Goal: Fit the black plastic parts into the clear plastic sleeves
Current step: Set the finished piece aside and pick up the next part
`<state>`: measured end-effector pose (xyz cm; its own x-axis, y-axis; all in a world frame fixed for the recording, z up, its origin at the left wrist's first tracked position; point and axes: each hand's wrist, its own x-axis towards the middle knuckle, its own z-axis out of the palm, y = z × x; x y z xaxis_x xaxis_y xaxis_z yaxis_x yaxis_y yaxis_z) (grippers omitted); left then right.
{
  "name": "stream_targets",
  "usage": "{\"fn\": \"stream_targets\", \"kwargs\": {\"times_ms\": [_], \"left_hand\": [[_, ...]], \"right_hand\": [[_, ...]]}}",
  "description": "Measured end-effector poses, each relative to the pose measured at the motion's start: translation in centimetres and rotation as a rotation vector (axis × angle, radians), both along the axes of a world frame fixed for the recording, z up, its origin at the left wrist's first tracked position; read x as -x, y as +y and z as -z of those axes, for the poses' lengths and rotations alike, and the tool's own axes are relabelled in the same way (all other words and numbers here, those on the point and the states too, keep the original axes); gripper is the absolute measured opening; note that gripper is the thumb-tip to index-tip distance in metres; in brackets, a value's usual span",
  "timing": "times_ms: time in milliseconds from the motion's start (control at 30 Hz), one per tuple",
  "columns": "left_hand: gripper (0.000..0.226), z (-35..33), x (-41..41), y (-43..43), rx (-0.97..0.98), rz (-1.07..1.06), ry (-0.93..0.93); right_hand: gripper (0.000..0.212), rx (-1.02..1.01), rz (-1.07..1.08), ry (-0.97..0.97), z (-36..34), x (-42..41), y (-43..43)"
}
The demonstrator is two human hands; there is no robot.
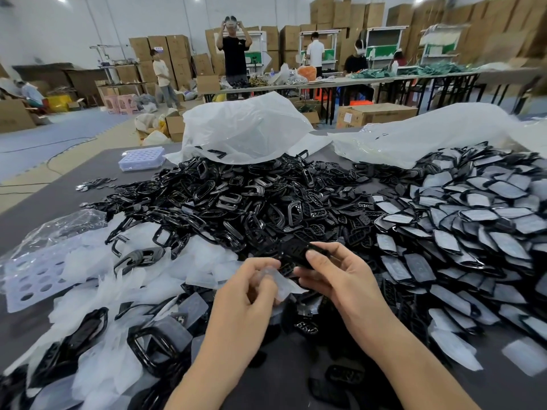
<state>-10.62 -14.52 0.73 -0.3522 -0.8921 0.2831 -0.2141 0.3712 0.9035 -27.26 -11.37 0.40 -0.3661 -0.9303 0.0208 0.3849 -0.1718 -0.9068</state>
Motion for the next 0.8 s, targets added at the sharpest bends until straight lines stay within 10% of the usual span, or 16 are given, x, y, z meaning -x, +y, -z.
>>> {"fn": "stream_targets", "kwargs": {"times_ms": [800], "left_hand": [[0.015,0.0,0.0,-0.4,0.066,-0.100,0.008]], "right_hand": [[0.021,-0.006,-0.034,0.420,0.5,-0.6,0.2]]}}
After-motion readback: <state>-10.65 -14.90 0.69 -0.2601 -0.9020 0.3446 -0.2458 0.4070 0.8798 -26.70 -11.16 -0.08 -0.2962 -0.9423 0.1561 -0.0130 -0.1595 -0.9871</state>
